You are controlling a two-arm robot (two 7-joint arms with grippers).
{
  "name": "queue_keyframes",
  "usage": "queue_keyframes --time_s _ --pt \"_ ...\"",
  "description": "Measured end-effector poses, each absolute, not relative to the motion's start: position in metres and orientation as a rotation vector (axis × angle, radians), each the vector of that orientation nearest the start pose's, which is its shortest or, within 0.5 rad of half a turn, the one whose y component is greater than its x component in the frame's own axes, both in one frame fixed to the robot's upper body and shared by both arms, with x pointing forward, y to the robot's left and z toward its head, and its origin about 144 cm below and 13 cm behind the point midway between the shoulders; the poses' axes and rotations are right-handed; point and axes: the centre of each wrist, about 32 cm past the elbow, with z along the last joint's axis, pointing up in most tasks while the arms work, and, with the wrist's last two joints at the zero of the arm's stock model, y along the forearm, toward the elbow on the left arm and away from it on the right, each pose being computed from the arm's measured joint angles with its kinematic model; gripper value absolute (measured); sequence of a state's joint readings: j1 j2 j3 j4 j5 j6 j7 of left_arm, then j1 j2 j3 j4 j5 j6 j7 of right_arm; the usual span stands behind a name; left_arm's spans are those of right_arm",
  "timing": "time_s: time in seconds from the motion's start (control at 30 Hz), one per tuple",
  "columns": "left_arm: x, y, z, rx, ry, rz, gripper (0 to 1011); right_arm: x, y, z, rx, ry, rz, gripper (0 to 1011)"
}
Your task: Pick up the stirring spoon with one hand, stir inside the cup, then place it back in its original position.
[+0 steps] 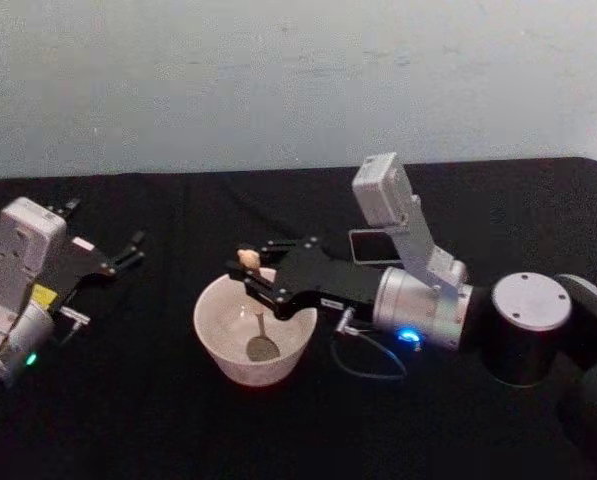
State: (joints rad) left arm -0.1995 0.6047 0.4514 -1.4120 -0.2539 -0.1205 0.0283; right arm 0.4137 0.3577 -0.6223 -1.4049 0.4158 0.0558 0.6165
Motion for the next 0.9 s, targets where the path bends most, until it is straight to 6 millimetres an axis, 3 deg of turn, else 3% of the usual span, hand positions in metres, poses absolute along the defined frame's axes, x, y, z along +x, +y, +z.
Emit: queue_keyframes --time_s 0.47,0.9 --pt "0.489 0.31 1.14 0.305 -0.285 1.248 1002 0.554 -0.147 1.185 -0.139 -0.013 -0.488 214" --pt "0.489 0.31 1.14 0.304 -0.285 1.248 1001 0.568 -0.164 1.191 -0.153 -0.028 -0.566 214"
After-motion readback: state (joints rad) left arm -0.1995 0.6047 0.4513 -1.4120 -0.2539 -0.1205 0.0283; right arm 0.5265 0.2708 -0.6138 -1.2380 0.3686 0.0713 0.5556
